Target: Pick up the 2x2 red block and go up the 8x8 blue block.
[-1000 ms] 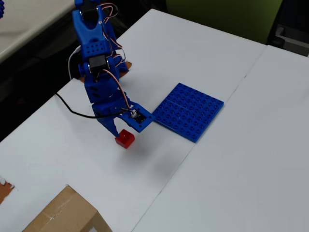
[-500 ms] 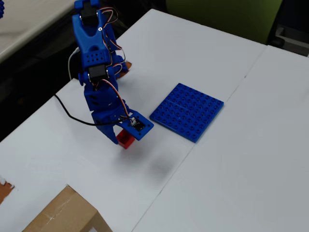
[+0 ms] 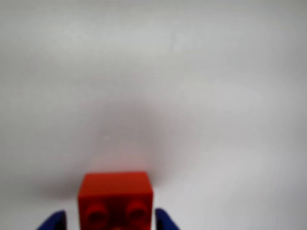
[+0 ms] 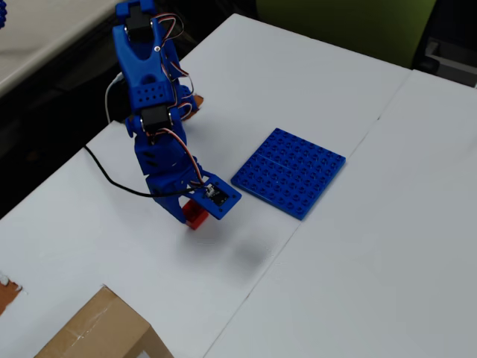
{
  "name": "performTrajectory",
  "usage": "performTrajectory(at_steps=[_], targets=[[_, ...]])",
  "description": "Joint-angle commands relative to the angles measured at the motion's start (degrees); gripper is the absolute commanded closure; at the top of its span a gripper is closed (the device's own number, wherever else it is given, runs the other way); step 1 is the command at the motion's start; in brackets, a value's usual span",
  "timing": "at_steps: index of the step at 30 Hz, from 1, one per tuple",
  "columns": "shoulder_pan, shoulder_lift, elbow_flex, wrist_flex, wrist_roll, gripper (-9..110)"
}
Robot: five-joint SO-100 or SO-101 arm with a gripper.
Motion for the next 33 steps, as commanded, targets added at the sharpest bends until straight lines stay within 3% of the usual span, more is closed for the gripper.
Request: performTrajectory(at_steps=[1,10,24,33], targets=[[-0.79,0.26,-2.72,-0.79,0.0,78],[-1.23,-0.35,-2.72,-0.7,0.0,80],[-1.23,-0.62,-2.72,-0.62,-0.35,101],[-1.14,1.67,-2.72,0.0,-2.55,101]])
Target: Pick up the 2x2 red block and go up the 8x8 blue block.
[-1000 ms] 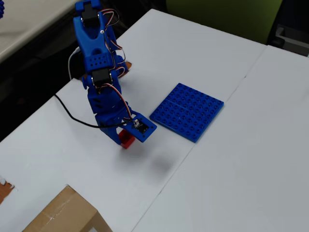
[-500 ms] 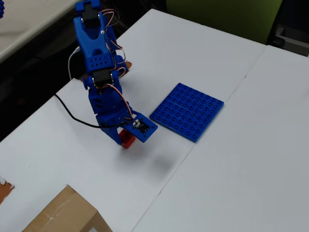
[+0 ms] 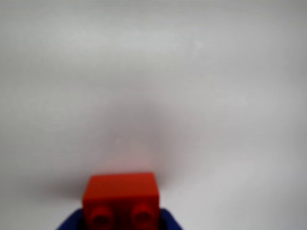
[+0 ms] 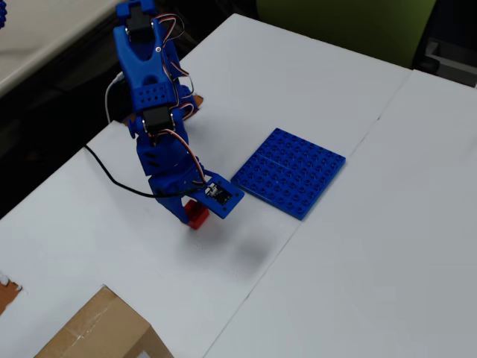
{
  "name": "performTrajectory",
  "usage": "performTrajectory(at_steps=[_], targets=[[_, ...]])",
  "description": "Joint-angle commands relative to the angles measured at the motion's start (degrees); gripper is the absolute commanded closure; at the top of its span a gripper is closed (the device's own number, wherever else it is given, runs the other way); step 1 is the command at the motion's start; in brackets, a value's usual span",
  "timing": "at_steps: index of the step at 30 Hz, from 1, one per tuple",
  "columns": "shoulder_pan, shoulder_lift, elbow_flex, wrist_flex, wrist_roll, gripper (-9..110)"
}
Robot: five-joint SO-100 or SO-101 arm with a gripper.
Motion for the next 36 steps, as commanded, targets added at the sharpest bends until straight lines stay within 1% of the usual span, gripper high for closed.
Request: performTrajectory(at_steps=[1,7,14,20,30,36], targets=[[-0.79,3.34,-2.55,0.53,-1.05,101],[-2.37,8.09,-2.55,3.25,-3.25,101],[-7.29,13.45,-2.55,3.87,-3.43,101],[-10.37,18.02,-2.55,5.27,-7.12,101],[-18.02,23.91,-2.55,8.53,-9.32,101],[-20.04,27.33,-2.55,11.87,-15.21,101]])
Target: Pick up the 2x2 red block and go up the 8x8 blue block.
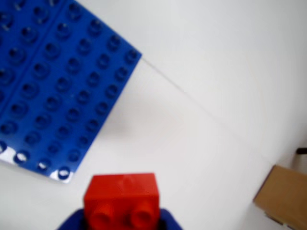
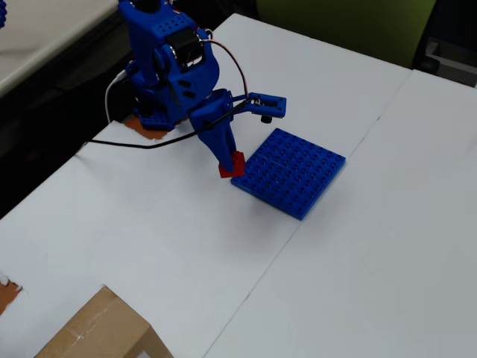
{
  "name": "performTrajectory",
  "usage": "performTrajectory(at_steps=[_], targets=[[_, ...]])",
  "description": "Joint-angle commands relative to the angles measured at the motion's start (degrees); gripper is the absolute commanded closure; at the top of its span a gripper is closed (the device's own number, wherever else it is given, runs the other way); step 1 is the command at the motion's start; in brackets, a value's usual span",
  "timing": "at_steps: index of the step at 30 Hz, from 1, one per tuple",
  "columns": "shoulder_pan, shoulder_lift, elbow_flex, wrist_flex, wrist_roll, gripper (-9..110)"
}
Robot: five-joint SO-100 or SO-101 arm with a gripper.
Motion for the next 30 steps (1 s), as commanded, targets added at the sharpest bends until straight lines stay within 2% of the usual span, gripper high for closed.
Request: performTrajectory(at_steps=[1,10,13,15,18,30], targets=[[-1.58,4.13,-2.46,1.93,-2.29,101],[-7.47,6.24,-3.08,3.96,-5.8,101],[-8.09,-8.0,-31.11,24.7,-10.46,101],[-9.67,-16.44,-48.6,34.19,-8.79,101],[-12.57,-15.29,-46.05,32.17,-7.38,101],[-15.91,-21.01,-44.91,30.32,-21.71,101]])
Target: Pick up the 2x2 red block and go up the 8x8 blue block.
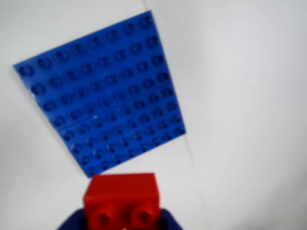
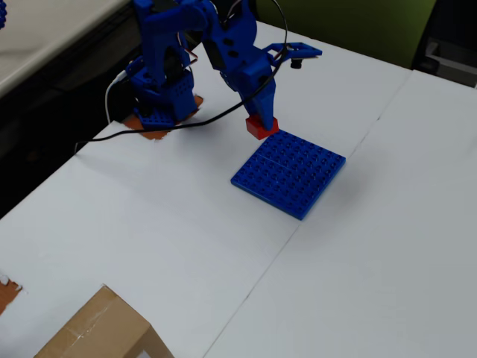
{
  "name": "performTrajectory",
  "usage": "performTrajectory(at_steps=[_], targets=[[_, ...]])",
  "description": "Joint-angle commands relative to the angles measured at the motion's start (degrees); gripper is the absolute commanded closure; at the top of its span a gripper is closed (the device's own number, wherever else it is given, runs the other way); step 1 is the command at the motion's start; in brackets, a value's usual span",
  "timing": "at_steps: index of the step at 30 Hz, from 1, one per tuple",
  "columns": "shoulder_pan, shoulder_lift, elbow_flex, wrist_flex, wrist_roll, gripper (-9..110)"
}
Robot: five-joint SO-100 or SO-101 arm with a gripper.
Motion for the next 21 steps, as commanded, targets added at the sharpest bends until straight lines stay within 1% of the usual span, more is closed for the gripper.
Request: performTrajectory(at_steps=[1,8,21], targets=[[-1.05,-0.7,-1.93,-1.32,-4.04,101],[-2.11,-2.64,-1.93,-2.37,-7.91,101],[-4.22,-5.71,-3.78,-4.57,-9.32,101]])
